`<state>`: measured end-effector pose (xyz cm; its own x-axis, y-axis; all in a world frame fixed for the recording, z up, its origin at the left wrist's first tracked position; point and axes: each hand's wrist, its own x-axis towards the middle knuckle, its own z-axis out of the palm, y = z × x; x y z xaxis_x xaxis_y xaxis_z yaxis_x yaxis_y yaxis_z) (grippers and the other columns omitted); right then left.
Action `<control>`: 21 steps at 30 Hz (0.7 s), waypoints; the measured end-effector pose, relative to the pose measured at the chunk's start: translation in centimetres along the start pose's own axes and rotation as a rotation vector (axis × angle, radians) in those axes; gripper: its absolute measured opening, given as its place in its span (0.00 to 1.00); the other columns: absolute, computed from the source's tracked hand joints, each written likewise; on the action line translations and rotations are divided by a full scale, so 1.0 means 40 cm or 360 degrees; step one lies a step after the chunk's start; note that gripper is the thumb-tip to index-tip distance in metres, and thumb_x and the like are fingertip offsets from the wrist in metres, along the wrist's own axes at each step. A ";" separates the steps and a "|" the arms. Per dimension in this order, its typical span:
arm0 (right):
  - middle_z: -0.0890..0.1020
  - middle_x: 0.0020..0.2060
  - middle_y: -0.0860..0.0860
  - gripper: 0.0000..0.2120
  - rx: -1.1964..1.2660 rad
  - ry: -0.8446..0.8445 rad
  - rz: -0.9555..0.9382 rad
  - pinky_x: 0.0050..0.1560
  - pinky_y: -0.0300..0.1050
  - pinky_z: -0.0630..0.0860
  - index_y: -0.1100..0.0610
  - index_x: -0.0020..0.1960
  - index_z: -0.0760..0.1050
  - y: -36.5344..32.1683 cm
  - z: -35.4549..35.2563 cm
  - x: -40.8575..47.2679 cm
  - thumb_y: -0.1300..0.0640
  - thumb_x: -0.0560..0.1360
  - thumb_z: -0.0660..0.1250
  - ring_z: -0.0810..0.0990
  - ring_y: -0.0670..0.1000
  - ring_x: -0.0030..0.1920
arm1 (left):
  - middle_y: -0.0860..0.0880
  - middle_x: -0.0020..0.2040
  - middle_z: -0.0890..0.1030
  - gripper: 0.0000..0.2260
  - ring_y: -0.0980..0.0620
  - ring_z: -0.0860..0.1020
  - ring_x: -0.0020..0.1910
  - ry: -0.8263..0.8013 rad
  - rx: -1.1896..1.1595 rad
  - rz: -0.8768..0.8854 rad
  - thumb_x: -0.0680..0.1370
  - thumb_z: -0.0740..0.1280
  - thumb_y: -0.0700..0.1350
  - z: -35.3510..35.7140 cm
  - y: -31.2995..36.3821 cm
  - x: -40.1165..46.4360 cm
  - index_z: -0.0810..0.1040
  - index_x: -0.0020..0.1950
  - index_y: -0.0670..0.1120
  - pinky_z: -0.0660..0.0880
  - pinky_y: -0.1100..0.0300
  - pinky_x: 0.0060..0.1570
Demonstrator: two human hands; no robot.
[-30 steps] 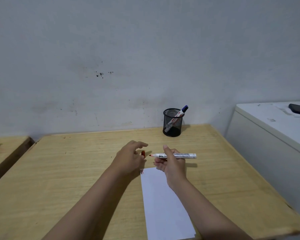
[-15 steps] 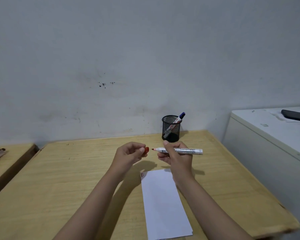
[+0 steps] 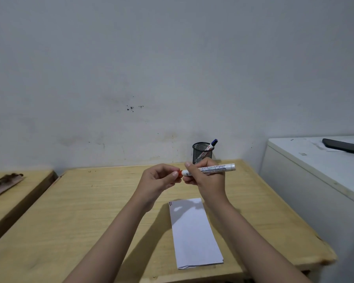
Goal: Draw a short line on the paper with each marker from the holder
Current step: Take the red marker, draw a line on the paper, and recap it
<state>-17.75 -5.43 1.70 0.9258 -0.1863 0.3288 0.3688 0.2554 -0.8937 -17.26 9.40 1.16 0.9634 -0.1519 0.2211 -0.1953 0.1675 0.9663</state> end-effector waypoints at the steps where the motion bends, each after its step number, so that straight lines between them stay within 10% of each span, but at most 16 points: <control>1: 0.81 0.24 0.53 0.10 0.0017 0.0006 -0.0012 0.29 0.42 0.80 0.64 0.37 0.71 -0.005 0.004 -0.003 0.66 0.71 0.71 0.81 0.50 0.24 | 0.49 0.36 0.84 0.04 0.51 0.81 0.38 -0.0005 0.0002 0.0017 0.72 0.68 0.36 0.003 0.004 -0.005 0.81 0.43 0.43 0.75 0.53 0.51; 10: 0.78 0.20 0.50 0.14 0.0140 0.0074 -0.0118 0.27 0.45 0.78 0.61 0.32 0.67 -0.023 0.037 -0.022 0.68 0.71 0.71 0.77 0.50 0.20 | 0.44 0.38 0.84 0.03 0.49 0.82 0.38 0.0164 0.0016 0.0255 0.73 0.67 0.33 0.025 0.021 -0.033 0.80 0.45 0.35 0.80 0.60 0.46; 16: 0.70 0.19 0.49 0.22 -0.0155 0.0173 0.0434 0.25 0.42 0.73 0.59 0.31 0.70 -0.003 0.018 -0.008 0.43 0.71 0.71 0.69 0.49 0.18 | 0.44 0.36 0.83 0.01 0.51 0.80 0.35 0.0506 0.0313 0.0298 0.72 0.70 0.36 0.025 0.015 -0.023 0.82 0.42 0.40 0.76 0.60 0.41; 21: 0.76 0.32 0.44 0.12 -0.0872 0.0004 -0.0433 0.35 0.35 0.73 0.55 0.38 0.75 0.001 -0.031 0.018 0.54 0.65 0.78 0.74 0.43 0.32 | 0.50 0.32 0.83 0.00 0.54 0.79 0.34 0.0477 0.0597 0.0332 0.70 0.72 0.40 0.020 0.014 -0.005 0.83 0.40 0.45 0.74 0.63 0.37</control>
<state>-17.17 -6.74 1.53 0.8039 -0.1789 0.5673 0.4954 -0.3264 -0.8050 -17.70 8.73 1.79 0.8966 0.1421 0.4194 -0.3880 -0.2042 0.8987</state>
